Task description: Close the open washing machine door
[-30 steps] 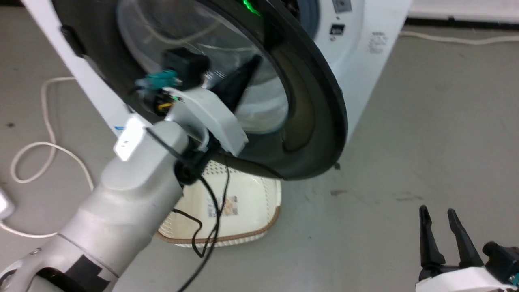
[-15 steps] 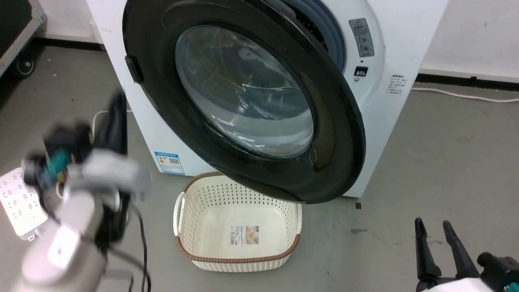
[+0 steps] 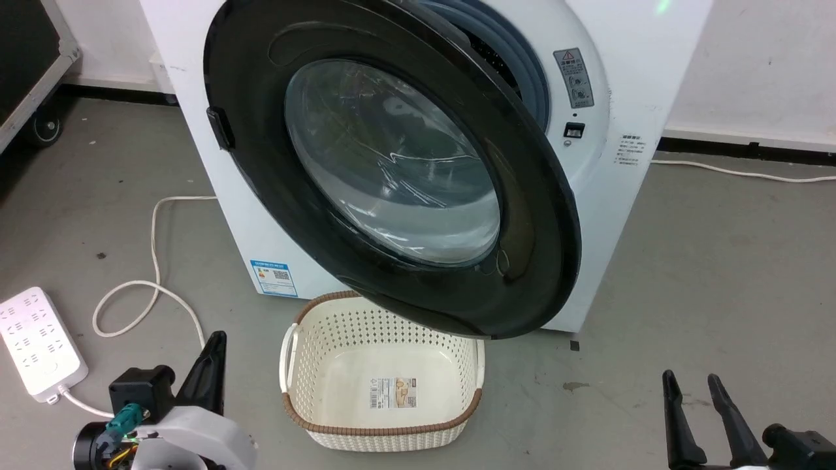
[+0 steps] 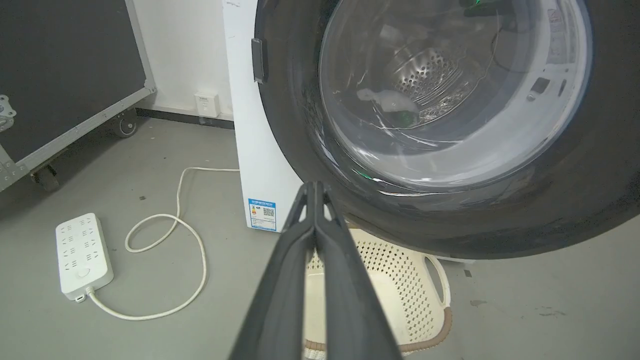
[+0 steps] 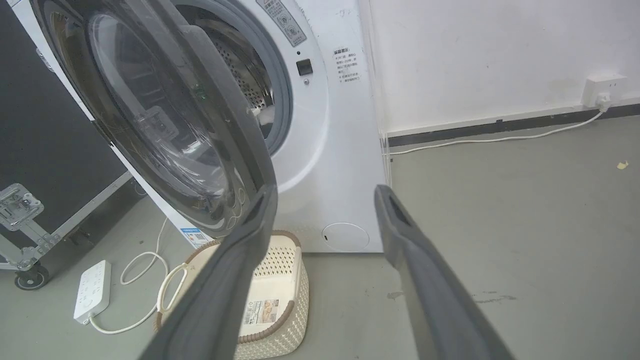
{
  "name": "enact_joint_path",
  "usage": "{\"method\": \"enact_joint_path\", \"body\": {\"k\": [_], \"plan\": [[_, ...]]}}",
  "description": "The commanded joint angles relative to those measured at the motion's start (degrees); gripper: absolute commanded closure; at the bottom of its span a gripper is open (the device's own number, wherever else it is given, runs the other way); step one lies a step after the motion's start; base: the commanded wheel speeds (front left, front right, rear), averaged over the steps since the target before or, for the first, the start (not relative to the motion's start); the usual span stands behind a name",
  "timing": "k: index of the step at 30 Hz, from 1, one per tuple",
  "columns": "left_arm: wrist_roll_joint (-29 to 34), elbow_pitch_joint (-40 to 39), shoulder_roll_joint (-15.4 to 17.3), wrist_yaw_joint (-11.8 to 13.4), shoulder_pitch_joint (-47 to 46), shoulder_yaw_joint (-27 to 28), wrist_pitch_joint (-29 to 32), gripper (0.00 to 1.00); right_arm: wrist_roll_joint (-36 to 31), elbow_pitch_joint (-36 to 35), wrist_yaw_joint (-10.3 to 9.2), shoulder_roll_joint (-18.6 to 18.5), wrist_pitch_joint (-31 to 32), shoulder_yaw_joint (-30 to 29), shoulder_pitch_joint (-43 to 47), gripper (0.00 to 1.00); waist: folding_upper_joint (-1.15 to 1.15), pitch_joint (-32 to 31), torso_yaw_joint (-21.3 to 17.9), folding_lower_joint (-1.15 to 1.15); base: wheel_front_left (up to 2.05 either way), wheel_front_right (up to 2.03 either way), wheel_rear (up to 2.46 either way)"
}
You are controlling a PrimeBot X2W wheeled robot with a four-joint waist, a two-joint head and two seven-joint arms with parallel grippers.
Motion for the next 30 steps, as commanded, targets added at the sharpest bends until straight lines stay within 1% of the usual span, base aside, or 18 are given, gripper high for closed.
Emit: {"method": "enact_joint_path", "body": {"k": [1, 2, 10, 11, 12, 13, 14, 16, 18, 20, 22, 24, 27, 30], "plan": [[-0.4, -0.4, -0.2, -0.4, 0.5, 0.2, 0.0, 0.19, 0.1, -0.3, 0.06, 0.0, -0.2, 0.1, 0.5, 0.0, 0.0, 0.0, 0.1, 0.0, 0.0, 0.0, 0.0], [-0.6, -0.5, -0.3, -0.4, 0.6, 0.3, 0.0, 0.0, 0.1, -0.3, 0.06, 0.0, -0.2, 0.2, 0.6, 0.0, 0.0, 0.0, 0.1, 0.0, 0.0, 0.0, 0.0], [0.9, -2.6, -0.3, 0.8, 0.0, 1.1, -0.2, 0.0, -0.7, -0.4, 0.06, 0.0, -0.2, 0.2, 0.5, 0.0, 0.0, 0.1, 0.4, 0.0, 0.0, 0.0, 0.0], [1.2, -2.8, -0.3, 1.0, 0.0, 1.2, -0.2, 0.0, -0.7, -0.3, 0.06, 0.0, -0.2, -0.1, 0.4, 0.58, 0.0, 0.1, 0.4, 0.0, 0.0, 0.0, 0.0], [1.4, -3.1, -0.3, 1.1, 0.0, 1.3, -0.2, 0.0, -0.9, -0.3, 0.06, 0.0, -0.2, -0.3, 0.1, 1.0, 0.0, 0.2, 0.5, 0.0, 0.0, 0.0, 0.0], [1.6, -3.4, -0.3, 1.1, 0.0, 1.3, -0.3, 0.0, -1.1, -0.2, 0.06, 0.0, -0.2, -0.4, -0.1, 1.0, 0.0, 0.2, 0.6, 0.0, 0.0, 0.0, 0.0], [2.2, -4.3, -0.3, 1.3, -0.1, 1.6, -0.3, 0.0, -2.4, -1.5, 0.06, 0.0, -0.2, -0.7, -2.1, 1.0, 0.0, 0.5, 0.8, 0.0, 0.0, 0.0, 0.0], [2.5, -4.8, -0.4, 1.3, -0.2, 1.8, -0.3, 0.0, -3.1, -3.4, 0.06, 0.0, 0.4, 0.4, -4.5, 1.0, 0.0, 1.0, 0.9, 0.0, 0.0, 0.0, 0.0], [2.8, -5.3, -0.5, 1.3, -0.5, 2.0, -0.3, 0.0, -3.6, -5.2, 0.06, 0.0, 1.7, 3.4, -7.3, 1.0, 0.0, 1.7, 1.1, 0.0, 0.0, 0.0, 0.0], [3.0, -5.8, -0.6, 1.2, -0.8, 2.2, -0.4, 0.0, -3.8, -5.5, 0.06, 0.0, 4.4, 7.7, -10.1, 1.0, 0.0, 2.5, 1.5, 0.0, 0.0, 0.0, 0.0], [3.2, -6.4, -0.9, 1.1, -1.2, 2.3, -0.4, 0.0, -3.9, -4.5, 0.06, 0.0, 7.7, 11.3, -12.9, 1.0, 0.0, 3.5, 2.0, 0.0, 0.0, 0.0, 0.0], [3.4, -6.7, -1.1, 0.9, -1.6, 2.5, -0.4, 0.0, -4.0, -2.9, 0.06, 0.0, 9.9, 13.0, -15.7, 1.0, 0.0, 4.6, 2.6, 0.0, 0.0, 0.0, 0.0], [3.6, -7.0, -1.5, 0.5, -2.4, 3.0, -0.4, 0.0, -4.2, 0.7, 0.06, 0.0, 12.0, 13.2, -19.5, 1.0, 0.0, 6.5, 3.6, 0.0, 0.0, 0.0, 0.0], [4.0, -7.1, -2.1, -0.1, -3.3, 3.3, -0.4, 0.0, -4.7, 4.8, 0.06, 0.0, 12.7, 11.9, -22.4, 1.0, 0.0, 8.1, 4.6, 0.0, 0.0, 0.0, 0.0]]}}
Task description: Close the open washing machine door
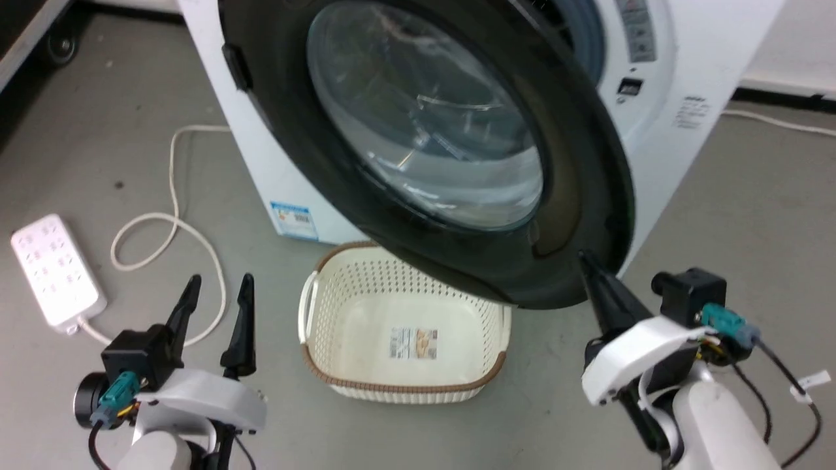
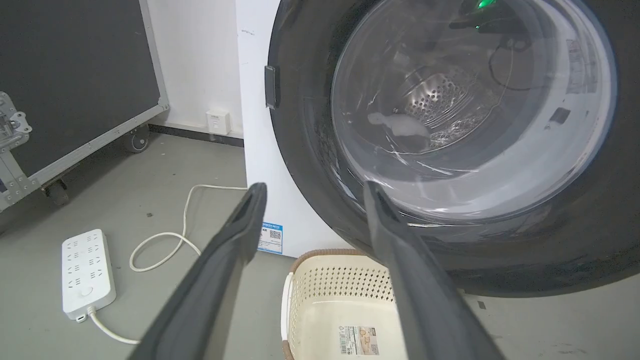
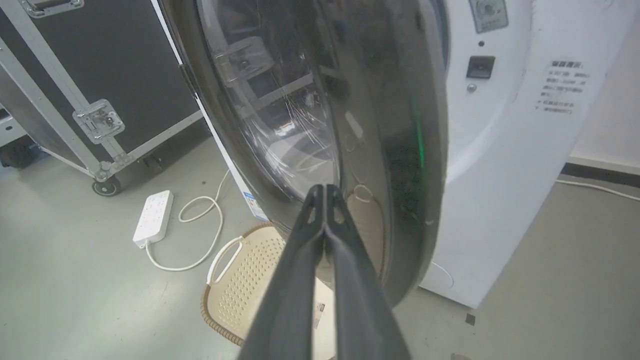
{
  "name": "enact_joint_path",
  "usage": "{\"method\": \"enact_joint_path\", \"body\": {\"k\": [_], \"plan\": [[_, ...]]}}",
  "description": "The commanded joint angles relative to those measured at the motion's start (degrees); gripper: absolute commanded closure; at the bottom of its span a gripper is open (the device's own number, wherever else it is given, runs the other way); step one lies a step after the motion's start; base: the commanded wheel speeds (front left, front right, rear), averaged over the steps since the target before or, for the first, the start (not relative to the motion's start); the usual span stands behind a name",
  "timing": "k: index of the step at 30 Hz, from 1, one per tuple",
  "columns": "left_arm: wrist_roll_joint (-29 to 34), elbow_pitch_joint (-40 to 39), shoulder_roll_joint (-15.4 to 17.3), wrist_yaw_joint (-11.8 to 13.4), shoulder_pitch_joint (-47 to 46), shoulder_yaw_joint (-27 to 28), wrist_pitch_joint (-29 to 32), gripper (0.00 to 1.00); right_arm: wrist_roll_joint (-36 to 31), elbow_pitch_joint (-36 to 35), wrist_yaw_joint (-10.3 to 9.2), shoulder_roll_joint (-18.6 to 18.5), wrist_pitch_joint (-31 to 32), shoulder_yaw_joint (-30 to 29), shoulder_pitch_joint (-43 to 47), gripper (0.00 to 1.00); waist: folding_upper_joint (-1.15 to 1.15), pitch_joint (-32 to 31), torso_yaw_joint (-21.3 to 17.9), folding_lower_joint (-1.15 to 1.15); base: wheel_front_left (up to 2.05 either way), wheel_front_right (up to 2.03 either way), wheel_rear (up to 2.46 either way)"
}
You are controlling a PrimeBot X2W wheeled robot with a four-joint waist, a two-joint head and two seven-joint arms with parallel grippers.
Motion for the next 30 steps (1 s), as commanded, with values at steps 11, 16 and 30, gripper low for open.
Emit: {"method": "enact_joint_path", "body": {"k": [11, 16, 30], "plan": [[2.4, -0.3, -2.7, -2.3, -2.6, 2.7, -0.3, 0.0, -1.2, 8.8, 0.05, -0.1, -3.4, -10.0, -9.7, 1.0, 0.0, 5.6, 2.6, -0.01, 0.0, 0.0, 0.0], [3.6, -0.7, -4.1, -3.7, -4.0, 3.7, -0.3, 0.0, -3.3, 11.8, 0.05, -0.1, -4.0, -15.5, -16.5, 1.0, 0.0, 8.6, 3.4, -0.01, 0.0, 0.0, 0.0], [6.8, 0.5, -7.2, -7.8, -7.4, 7.0, -0.3, 0.0, -7.4, 18.9, 0.05, -0.1, -8.0, -25.8, -32.5, 1.0, 0.0, 14.5, 5.2, -0.01, 0.0, 0.0, 0.0]]}}
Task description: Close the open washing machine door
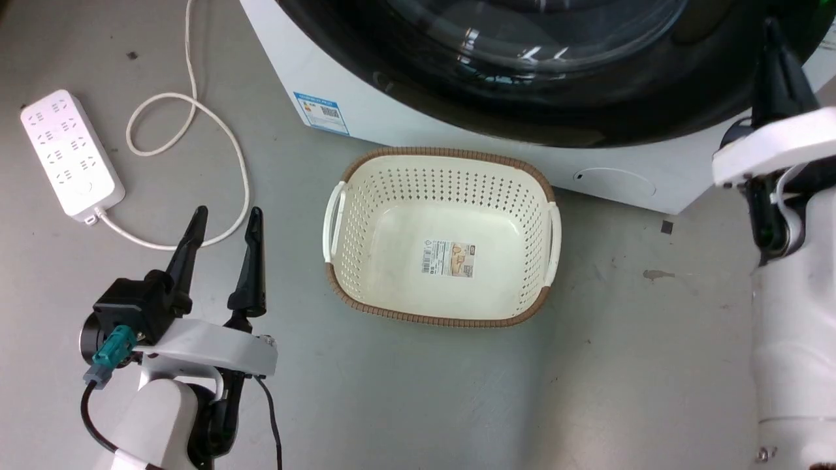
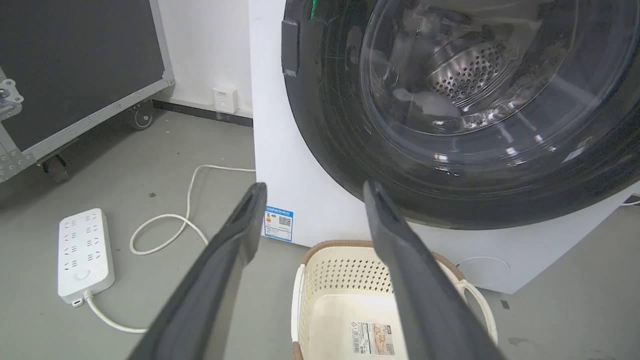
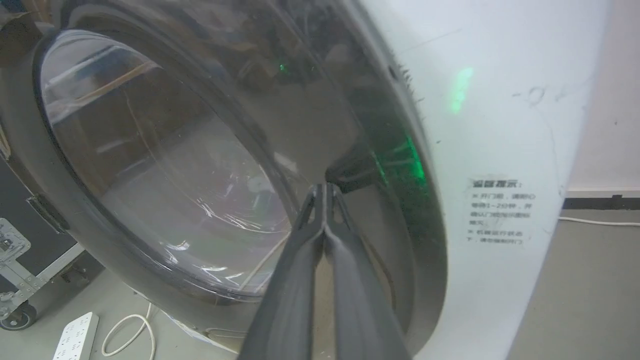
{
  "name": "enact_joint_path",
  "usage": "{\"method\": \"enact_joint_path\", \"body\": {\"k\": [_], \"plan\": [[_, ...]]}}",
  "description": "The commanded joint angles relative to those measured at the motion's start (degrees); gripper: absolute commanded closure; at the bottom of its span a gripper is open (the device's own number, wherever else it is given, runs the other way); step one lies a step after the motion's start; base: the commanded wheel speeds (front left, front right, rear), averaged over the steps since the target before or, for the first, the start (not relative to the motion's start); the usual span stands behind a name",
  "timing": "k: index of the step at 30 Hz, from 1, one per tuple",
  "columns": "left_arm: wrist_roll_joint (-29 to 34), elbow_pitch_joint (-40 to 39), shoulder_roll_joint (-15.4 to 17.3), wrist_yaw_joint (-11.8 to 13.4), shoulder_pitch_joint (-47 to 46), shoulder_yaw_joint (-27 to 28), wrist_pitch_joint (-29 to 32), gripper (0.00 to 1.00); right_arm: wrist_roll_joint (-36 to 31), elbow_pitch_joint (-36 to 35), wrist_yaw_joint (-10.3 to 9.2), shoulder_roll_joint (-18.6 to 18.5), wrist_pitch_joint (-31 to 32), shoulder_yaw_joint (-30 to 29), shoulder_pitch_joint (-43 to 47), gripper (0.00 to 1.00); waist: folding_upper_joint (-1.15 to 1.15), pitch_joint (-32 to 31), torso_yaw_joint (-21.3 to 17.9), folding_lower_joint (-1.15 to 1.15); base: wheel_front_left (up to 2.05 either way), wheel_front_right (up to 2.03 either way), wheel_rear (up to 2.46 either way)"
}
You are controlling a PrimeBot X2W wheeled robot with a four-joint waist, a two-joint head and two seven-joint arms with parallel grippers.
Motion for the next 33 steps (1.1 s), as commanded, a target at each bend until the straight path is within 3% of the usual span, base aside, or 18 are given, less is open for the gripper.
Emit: {"method": "enact_joint_path", "body": {"k": [1, 6, 13, 25, 33], "plan": [[0.6, 0.3, -0.5, -0.7, -0.9, 0.5, -0.3, 0.0, -0.4, 0.8, -0.05, -0.3, -0.9, -0.8, -1.8, 1.0, 0.0, 0.2, 0.0, -0.01, 0.0, 0.0, 0.0], [1.4, 1.0, -1.2, -1.3, -0.7, 1.4, -0.3, 0.0, -0.2, 2.2, -0.05, -0.3, -2.5, -1.4, -3.3, 1.0, 0.0, -0.5, -0.5, -0.01, 0.0, 0.0, 0.0], [3.3, 1.5, -1.7, -1.6, 1.7, 4.0, -0.3, 0.0, 2.4, 0.5, -0.05, -0.3, -5.0, 0.7, 0.9, 1.0, 0.0, -6.6, -3.9, -0.01, 0.0, 0.0, 0.0], [7.2, 1.1, -2.2, -1.1, 6.6, 5.0, -0.3, 0.0, 1.1, -17.5, -0.05, -0.3, -5.4, 9.5, 24.3, 1.0, 0.0, -16.6, -11.4, -0.01, 0.0, 0.0, 0.0], [7.1, 2.2, -2.9, -0.8, 8.3, 3.2, 1.3, 0.0, 0.6, -26.8, -0.05, -0.3, -1.1, 12.0, 41.2, 1.0, 0.0, -19.7, -12.5, -0.01, 0.0, 0.0, 0.0]]}}
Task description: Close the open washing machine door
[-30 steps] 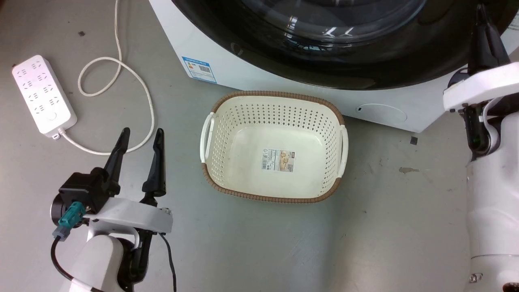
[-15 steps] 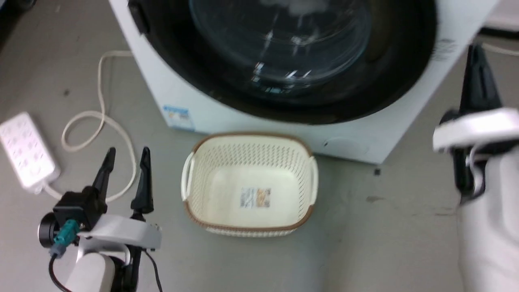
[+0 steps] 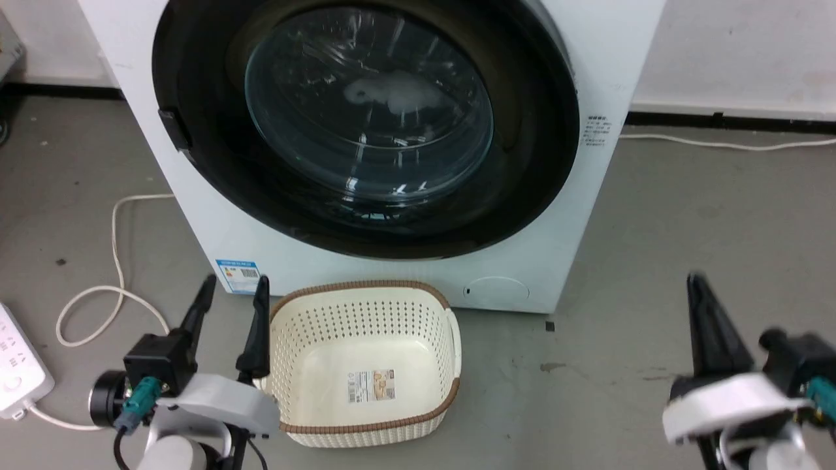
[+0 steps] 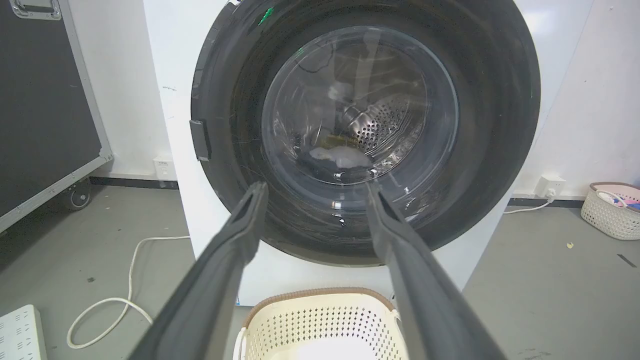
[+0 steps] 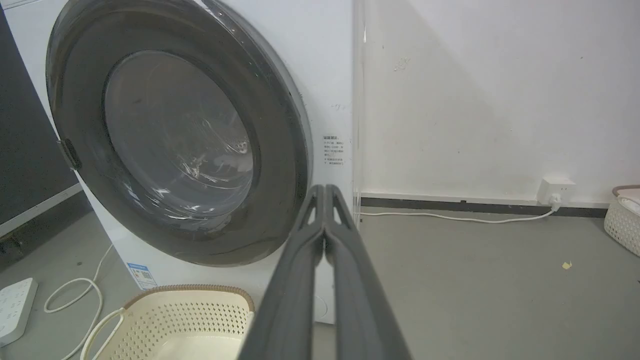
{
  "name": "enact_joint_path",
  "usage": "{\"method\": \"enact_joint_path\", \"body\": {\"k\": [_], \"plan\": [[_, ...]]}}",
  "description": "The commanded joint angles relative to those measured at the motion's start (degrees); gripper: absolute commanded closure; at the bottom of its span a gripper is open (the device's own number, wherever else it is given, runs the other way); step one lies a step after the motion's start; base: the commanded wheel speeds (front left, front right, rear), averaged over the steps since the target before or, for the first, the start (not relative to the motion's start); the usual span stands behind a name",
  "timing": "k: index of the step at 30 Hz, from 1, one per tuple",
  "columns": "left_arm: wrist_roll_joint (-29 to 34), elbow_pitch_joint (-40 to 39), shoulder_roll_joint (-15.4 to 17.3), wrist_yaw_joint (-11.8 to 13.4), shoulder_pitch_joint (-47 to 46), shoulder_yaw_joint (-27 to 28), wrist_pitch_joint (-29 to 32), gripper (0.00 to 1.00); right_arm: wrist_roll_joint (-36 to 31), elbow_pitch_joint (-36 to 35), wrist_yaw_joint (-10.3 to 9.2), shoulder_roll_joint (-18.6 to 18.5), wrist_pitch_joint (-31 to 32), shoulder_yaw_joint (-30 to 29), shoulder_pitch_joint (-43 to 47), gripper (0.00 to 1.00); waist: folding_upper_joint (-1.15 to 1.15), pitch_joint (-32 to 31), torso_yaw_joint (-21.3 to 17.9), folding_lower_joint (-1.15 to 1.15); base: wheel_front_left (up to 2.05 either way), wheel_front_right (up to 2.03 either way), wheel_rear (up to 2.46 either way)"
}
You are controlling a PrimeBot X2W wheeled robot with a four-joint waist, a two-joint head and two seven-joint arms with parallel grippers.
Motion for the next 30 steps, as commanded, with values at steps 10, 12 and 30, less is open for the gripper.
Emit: {"method": "enact_joint_path", "body": {"k": [10, 12, 30], "plan": [[-0.9, 0.5, -0.4, 0.8, 2.7, -0.8, 1.5, 0.0, 3.8, -1.5, 0.05, -0.1, 4.2, 0.0, 7.9, 0.0, 0.0, -1.7, 0.9, 0.01, 0.0, 0.0, 0.0], [-1.2, 0.7, -0.5, 0.8, 2.8, -0.9, 1.7, 0.0, 4.1, -1.7, 0.05, -0.1, 4.7, 0.1, 8.1, 0.0, 0.0, -1.8, 1.0, 0.01, 0.0, 0.0, 0.0], [-2.1, 1.3, -0.3, 0.8, 1.6, -1.6, 2.1, 0.0, 5.4, -1.4, 0.05, -0.1, 4.1, 1.0, 7.8, 0.0, 0.0, -1.5, 1.2, 0.01, 0.0, 0.0, 0.0]]}}
